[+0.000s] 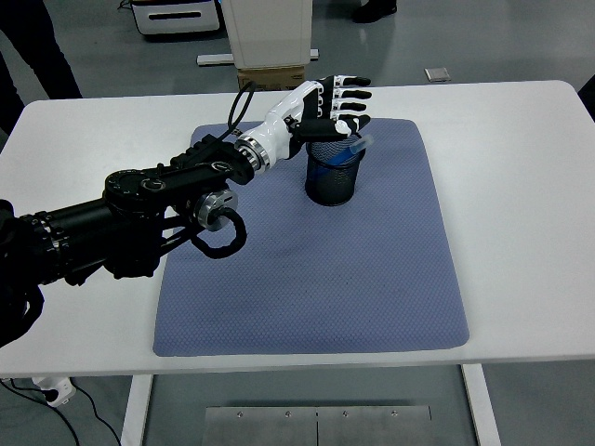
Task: Left hand places marker in pen holder
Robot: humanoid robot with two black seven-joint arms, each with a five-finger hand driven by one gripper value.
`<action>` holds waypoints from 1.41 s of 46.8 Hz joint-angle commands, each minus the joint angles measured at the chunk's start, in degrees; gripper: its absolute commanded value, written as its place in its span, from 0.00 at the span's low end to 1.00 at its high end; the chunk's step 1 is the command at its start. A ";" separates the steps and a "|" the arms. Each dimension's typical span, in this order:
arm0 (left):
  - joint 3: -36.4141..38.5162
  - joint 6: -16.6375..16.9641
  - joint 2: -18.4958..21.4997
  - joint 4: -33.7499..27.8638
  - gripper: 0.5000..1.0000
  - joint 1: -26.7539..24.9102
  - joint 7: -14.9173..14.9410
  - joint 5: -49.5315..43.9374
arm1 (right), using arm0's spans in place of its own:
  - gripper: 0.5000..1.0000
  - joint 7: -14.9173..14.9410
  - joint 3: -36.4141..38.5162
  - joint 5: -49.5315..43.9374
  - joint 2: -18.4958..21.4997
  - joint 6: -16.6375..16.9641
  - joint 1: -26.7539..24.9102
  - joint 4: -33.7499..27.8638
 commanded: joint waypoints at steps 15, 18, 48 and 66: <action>-7.55 0.72 2.15 -0.09 1.00 -0.26 -0.06 -0.05 | 1.00 0.00 0.00 0.00 0.00 0.00 0.01 0.00; -9.48 0.55 3.64 -0.09 1.00 0.27 -0.06 -0.05 | 1.00 0.00 0.00 0.00 0.00 0.00 0.01 0.00; -20.55 0.72 15.51 1.58 1.00 14.24 -1.55 0.04 | 1.00 0.00 0.00 0.00 0.00 0.00 0.01 0.00; -29.35 -0.24 17.53 1.49 1.00 25.41 -11.05 0.13 | 1.00 0.00 0.00 0.00 0.00 0.00 0.01 0.00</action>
